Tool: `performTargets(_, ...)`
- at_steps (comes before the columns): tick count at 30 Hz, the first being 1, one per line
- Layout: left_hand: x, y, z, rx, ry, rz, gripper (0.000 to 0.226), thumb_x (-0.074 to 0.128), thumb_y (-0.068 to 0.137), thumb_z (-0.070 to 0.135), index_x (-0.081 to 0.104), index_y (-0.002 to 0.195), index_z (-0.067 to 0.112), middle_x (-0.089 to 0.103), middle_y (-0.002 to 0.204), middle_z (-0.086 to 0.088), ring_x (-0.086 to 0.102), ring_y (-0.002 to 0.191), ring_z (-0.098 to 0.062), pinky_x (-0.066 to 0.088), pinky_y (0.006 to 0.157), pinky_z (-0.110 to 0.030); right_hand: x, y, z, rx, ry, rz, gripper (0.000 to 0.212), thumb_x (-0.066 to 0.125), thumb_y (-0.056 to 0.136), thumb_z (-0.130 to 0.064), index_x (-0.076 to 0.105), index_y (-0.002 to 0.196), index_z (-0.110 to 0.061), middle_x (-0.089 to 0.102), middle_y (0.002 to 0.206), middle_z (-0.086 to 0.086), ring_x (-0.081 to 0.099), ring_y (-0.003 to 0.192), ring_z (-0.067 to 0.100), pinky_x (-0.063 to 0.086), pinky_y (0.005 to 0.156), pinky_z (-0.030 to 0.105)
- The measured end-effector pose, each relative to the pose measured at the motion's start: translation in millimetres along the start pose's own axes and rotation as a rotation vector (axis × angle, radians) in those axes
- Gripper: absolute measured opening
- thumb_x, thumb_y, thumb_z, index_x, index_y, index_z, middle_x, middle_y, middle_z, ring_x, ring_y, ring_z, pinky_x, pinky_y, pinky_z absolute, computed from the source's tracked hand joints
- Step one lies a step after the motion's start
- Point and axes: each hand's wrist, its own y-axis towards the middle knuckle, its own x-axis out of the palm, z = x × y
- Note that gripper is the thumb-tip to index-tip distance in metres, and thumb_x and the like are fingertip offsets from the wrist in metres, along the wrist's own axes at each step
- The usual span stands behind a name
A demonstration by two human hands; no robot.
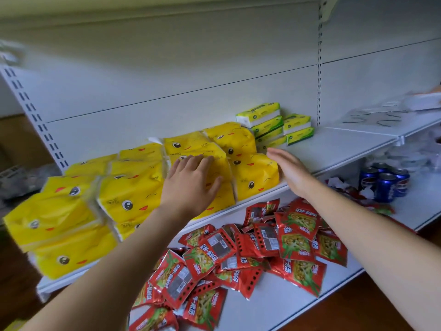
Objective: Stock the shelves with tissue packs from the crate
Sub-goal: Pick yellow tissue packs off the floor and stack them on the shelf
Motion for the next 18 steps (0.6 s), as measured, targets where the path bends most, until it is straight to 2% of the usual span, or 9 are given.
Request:
performTargets(2,-3.7,-5.0,-4.2,0.000,0.020,0.009,0.065,0.023,0.089,0.055,0.032,0.144,0.023,0.036,0.148,0.000,0.026,0.140,-0.020,0.010,0.116,-0.034,2.5,-5.5,1.8,-0.001,-0.098,0.000,0.037,0.052,0.094,-0.032,0.050,0.130,-0.024,0.047,0.138,-0.002,0.042,0.123,0.014,0.035,0.090,0.029)
performTargets(5,-9.3,-13.5,-9.0,0.015,-0.001,0.044,0.062,0.027,0.090,0.051,0.032,0.145,0.022,0.037,0.148,-0.001,0.025,0.141,-0.020,0.009,0.116,-0.036,5.9,-10.2,-8.1,-0.080,-0.159,0.109,0.045,0.051,0.094,-0.033,0.043,0.136,-0.019,0.044,0.140,0.001,0.041,0.128,0.018,0.035,0.092,0.027)
performTargets(7,-16.6,-19.0,-14.6,0.025,-0.044,0.077,0.063,0.031,0.087,0.048,0.036,0.143,0.021,0.041,0.145,-0.003,0.030,0.138,-0.022,0.012,0.115,-0.037,8.7,-12.0,-22.9,-0.174,-0.148,0.196,0.045,0.053,0.093,-0.031,0.044,0.135,-0.018,0.044,0.141,0.002,0.040,0.130,0.017,0.034,0.095,0.024)
performTargets(9,-25.0,-25.4,-24.4,0.015,-0.084,0.111,0.065,0.031,0.083,0.046,0.039,0.141,0.019,0.046,0.142,-0.005,0.036,0.134,-0.025,0.020,0.112,-0.037,16.8,-16.4,-41.0,-0.263,-0.153,0.203,0.040,0.054,0.093,-0.028,0.049,0.131,-0.017,0.047,0.139,0.003,0.041,0.129,0.015,0.035,0.098,0.023)
performTargets(14,-42.6,-53.6,-66.3,-0.132,-0.261,0.205,0.061,0.037,0.084,0.043,0.043,0.138,0.015,0.050,0.137,-0.010,0.041,0.129,-0.028,0.031,0.104,-0.035,76.8,-44.2,-88.7,-0.468,-0.111,0.021,0.027,0.055,0.092,-0.017,0.054,0.120,-0.020,0.052,0.132,0.000,0.043,0.130,0.015,0.036,0.107,0.028)
performTargets(18,-48.7,-111.0,-120.4,-0.256,-0.337,0.329,0.046,0.047,0.093,0.032,0.046,0.135,0.014,0.053,0.134,-0.007,0.045,0.126,-0.025,0.034,0.099,-0.032,164.5,-92.5,-104.7,-0.598,-0.074,-0.212,0.025,0.056,0.084,-0.025,0.054,0.109,-0.029,0.051,0.131,0.000,0.046,0.126,0.011,0.036,0.106,0.022)
